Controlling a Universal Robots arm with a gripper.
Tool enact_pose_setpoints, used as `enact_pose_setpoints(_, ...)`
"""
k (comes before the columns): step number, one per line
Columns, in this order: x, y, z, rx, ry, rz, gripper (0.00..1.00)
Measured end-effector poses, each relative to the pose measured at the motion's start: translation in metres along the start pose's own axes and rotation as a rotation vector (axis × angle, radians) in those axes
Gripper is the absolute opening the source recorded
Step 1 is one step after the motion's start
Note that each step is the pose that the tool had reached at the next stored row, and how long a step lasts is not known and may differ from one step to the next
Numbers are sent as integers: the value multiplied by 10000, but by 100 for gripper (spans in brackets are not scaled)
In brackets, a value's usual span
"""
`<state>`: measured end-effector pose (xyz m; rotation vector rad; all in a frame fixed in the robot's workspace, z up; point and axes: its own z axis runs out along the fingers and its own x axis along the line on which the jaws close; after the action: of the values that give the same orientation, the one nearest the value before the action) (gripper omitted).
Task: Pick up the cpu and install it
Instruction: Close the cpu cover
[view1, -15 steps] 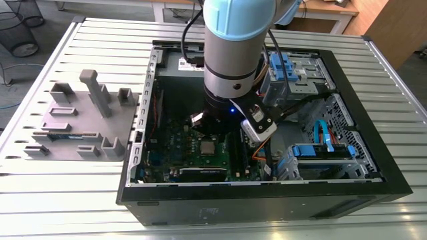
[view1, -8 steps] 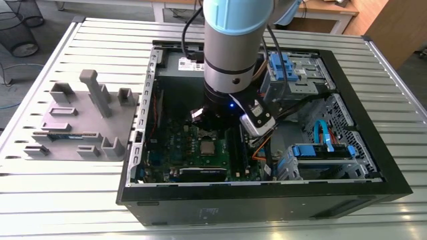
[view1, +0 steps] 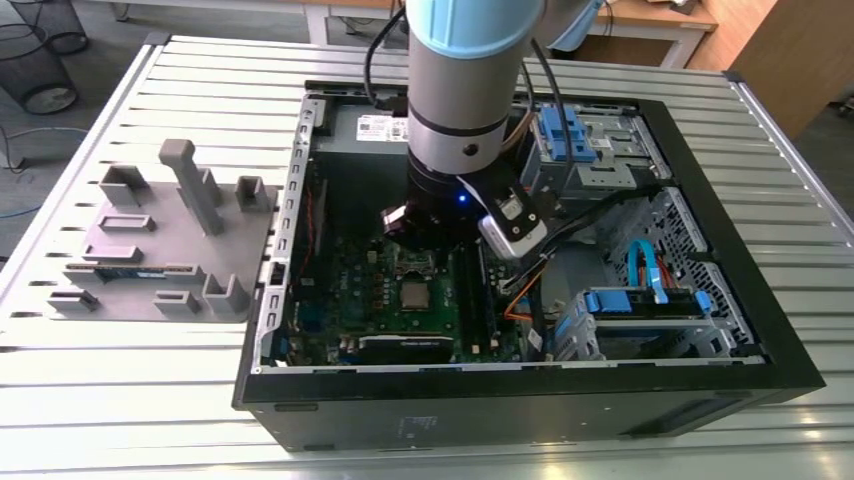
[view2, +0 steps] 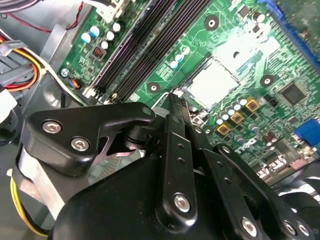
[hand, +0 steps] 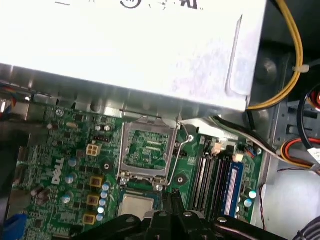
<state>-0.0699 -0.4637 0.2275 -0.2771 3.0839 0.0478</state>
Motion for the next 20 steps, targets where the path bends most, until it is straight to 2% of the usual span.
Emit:
enact_pose_setpoints(12,-12,20,5,-1,0,-1,11)
enact_pose_setpoints(14,-19,59,7,-1,0,0,11)
enact_pose_setpoints(20,-19,60,7,-1,0,1,11)
